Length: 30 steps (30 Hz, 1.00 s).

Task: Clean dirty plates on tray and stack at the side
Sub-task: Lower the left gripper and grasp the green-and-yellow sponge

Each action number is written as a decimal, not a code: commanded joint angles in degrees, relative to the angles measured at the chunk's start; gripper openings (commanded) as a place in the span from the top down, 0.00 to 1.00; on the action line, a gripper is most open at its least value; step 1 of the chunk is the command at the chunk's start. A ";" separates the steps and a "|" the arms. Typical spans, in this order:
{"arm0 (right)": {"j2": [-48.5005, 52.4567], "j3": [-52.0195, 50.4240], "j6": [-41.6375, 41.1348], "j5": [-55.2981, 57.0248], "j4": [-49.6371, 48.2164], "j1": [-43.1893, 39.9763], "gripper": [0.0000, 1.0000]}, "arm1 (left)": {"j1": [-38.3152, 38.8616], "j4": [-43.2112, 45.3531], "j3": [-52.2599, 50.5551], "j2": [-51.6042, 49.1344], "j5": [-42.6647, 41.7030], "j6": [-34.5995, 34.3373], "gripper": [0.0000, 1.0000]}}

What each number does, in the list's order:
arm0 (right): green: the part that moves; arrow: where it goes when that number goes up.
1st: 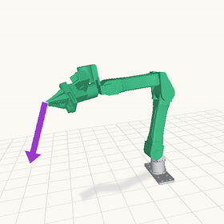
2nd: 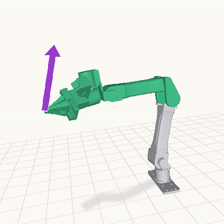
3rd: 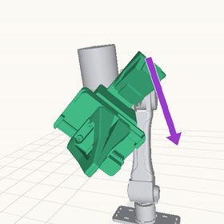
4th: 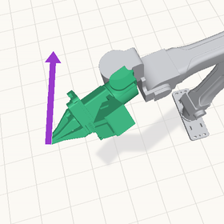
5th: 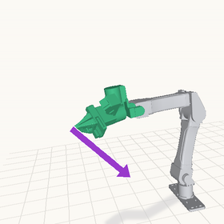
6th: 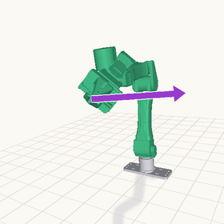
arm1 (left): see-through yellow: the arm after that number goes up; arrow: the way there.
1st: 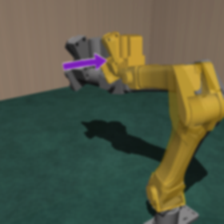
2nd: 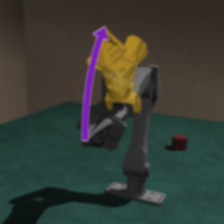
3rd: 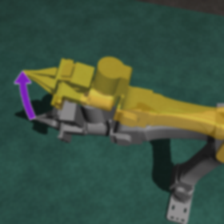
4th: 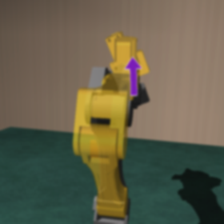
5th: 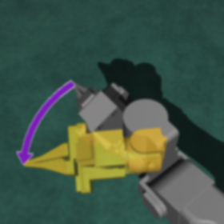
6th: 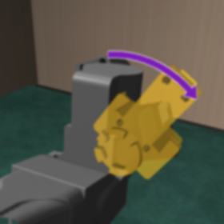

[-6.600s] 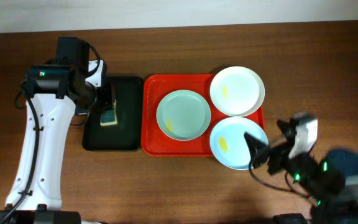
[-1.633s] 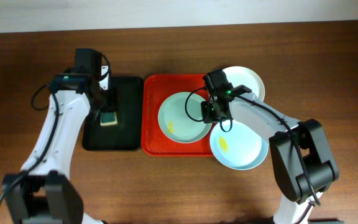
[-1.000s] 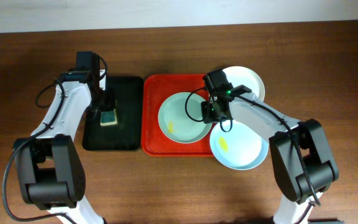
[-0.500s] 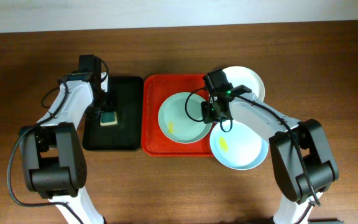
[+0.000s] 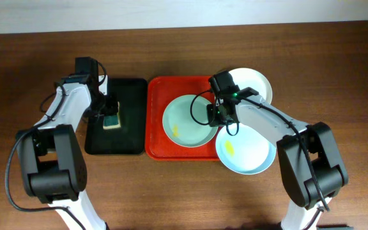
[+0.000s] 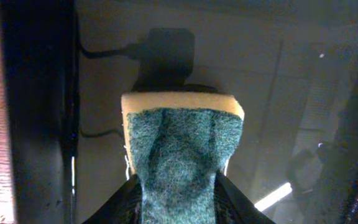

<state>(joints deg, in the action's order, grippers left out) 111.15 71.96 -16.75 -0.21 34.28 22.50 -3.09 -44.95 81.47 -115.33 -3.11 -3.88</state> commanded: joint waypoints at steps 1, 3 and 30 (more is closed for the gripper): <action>-1.16 -0.42 -0.22 0.92 0.66 0.46 0.96 | -0.17 -0.26 -0.87 -2.10 -0.98 0.90 0.66; -1.16 -0.42 -0.22 0.92 0.66 0.46 0.96 | -0.17 -0.24 -0.87 -2.10 -0.98 0.90 0.68; -1.16 -0.42 -0.22 0.92 1.14 0.46 0.96 | -0.17 1.18 -2.97 -0.42 -4.83 0.92 1.00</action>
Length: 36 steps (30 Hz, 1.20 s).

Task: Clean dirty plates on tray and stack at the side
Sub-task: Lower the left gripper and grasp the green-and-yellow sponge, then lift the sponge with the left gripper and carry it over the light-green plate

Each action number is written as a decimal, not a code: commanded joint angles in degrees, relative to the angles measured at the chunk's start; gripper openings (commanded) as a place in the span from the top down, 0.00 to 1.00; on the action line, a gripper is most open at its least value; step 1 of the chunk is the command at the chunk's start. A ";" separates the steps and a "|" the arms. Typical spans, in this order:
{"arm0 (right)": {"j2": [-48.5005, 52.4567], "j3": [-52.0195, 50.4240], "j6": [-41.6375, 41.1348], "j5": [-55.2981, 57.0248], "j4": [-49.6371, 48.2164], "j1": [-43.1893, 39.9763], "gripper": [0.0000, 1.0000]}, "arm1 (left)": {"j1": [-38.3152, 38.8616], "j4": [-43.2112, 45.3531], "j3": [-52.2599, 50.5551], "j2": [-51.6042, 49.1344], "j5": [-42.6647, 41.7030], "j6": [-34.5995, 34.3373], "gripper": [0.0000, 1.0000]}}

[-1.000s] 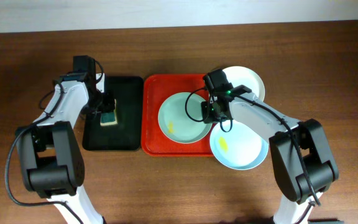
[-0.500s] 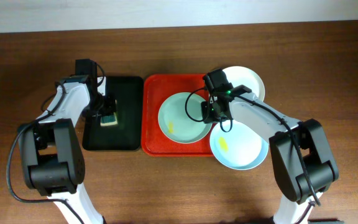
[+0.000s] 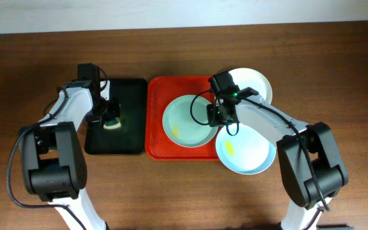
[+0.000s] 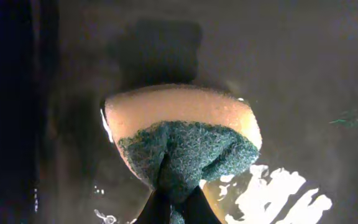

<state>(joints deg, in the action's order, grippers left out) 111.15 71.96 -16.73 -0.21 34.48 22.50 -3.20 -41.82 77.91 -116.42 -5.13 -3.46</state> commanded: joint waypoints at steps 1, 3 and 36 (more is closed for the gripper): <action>-1.16 -0.42 -0.24 0.92 1.09 0.46 0.96 | -0.07 -1.90 0.94 1.64 -2.80 0.52 1.00; -1.16 -0.42 -0.24 0.92 1.31 0.46 0.96 | -0.07 -1.14 1.07 6.25 -2.62 1.27 1.00; -1.18 -0.39 -10.84 -11.19 2.19 0.02 0.96 | 0.09 -1.09 0.83 13.25 -3.04 1.79 1.00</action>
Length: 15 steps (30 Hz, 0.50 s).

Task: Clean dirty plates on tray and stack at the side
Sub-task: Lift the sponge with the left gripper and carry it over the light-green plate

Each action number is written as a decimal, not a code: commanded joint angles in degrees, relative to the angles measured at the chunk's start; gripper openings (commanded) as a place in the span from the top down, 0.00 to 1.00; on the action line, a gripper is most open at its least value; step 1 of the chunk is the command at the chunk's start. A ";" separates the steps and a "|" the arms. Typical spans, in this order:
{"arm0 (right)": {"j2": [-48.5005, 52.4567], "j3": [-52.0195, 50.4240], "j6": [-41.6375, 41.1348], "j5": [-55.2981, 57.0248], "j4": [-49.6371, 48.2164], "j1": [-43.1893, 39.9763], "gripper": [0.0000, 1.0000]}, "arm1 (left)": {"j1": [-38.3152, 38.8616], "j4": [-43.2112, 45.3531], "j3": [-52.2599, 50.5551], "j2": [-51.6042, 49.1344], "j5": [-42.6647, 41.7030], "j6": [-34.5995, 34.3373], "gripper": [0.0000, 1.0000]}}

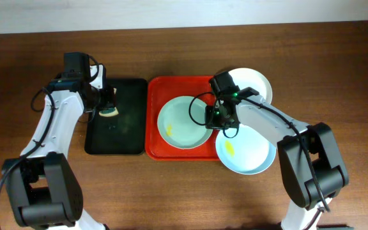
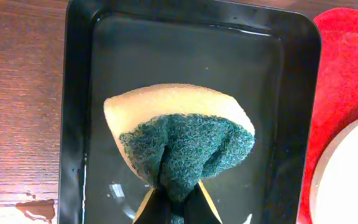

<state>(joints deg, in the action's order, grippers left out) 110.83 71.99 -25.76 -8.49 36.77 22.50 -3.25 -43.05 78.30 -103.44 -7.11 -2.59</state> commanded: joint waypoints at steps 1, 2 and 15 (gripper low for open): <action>-0.85 -0.42 -3.56 -2.91 -0.11 -0.24 0.96 | 0.13 0.13 0.44 0.26 -1.05 0.92 1.00; -0.85 -0.42 -4.52 -2.89 -0.13 -0.46 0.96 | 0.13 0.15 0.42 0.26 -1.05 0.92 1.00; -0.83 -0.44 -8.59 5.16 -0.09 -0.83 0.83 | 0.15 0.98 -0.52 0.26 -1.03 0.94 1.00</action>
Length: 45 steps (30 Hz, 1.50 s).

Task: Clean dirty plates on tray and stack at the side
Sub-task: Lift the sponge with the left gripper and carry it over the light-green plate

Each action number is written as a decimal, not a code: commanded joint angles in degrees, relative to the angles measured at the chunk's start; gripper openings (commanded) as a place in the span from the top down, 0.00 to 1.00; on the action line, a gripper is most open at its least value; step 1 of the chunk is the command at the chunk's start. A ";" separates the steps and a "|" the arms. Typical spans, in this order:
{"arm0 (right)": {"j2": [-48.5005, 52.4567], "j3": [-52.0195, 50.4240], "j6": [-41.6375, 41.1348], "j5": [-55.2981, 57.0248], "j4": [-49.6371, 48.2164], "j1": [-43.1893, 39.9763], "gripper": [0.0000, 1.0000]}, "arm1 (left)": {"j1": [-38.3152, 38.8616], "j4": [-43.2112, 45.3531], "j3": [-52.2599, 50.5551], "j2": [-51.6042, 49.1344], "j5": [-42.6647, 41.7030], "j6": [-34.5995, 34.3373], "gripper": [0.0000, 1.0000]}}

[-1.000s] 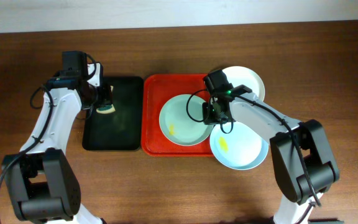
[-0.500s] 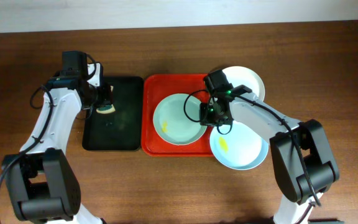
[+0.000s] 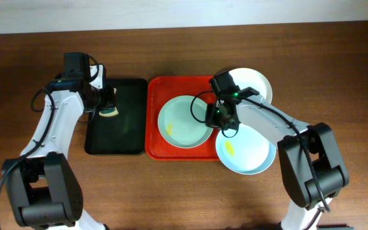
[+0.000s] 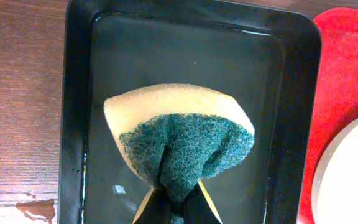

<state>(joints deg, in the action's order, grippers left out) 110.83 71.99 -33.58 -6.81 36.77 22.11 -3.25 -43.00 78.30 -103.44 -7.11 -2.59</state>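
My left gripper (image 4: 178, 210) is shut on a yellow sponge with a green scouring face (image 4: 179, 140), held above the black water tray (image 4: 73, 93); in the overhead view the sponge (image 3: 109, 112) hangs over that tray's upper left. A pale plate (image 3: 184, 121) with a small yellow stain lies on the red tray (image 3: 155, 89). My right gripper (image 3: 218, 118) sits at that plate's right rim and looks shut on it; its fingers are mostly hidden under the wrist. The plate's edge (image 4: 356, 180) shows at the right of the left wrist view.
A second plate with a yellow stain (image 3: 245, 152) lies on the table just right of the red tray. A third white plate (image 3: 255, 83) lies behind the right arm. A small water puddle (image 4: 36, 208) marks the wood left of the black tray.
The left gripper first held the sponge low in the black tray with its jaws apart. A second later it was squeezed tight on the sponge, down at the wet tray floor. Since then the sponge has been lifted above the tray, and the plate has shifted left on the red tray.
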 commanded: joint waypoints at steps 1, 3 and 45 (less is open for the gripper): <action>-0.83 -0.44 -0.79 3.48 -0.15 -0.44 0.81 | 0.15 1.11 -0.74 0.26 -1.03 0.94 1.00; -0.83 -0.44 -0.79 3.72 -0.57 -0.44 0.59 | 0.13 2.12 -1.66 0.26 -1.05 0.94 1.00; -0.79 -0.44 3.39 5.70 -0.87 -0.37 0.66 | 2.08 3.54 -2.45 0.26 -0.42 1.16 1.00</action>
<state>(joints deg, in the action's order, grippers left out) 110.74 71.92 -31.35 -3.62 36.67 22.06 -1.13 -39.77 76.27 -103.44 -7.09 -2.57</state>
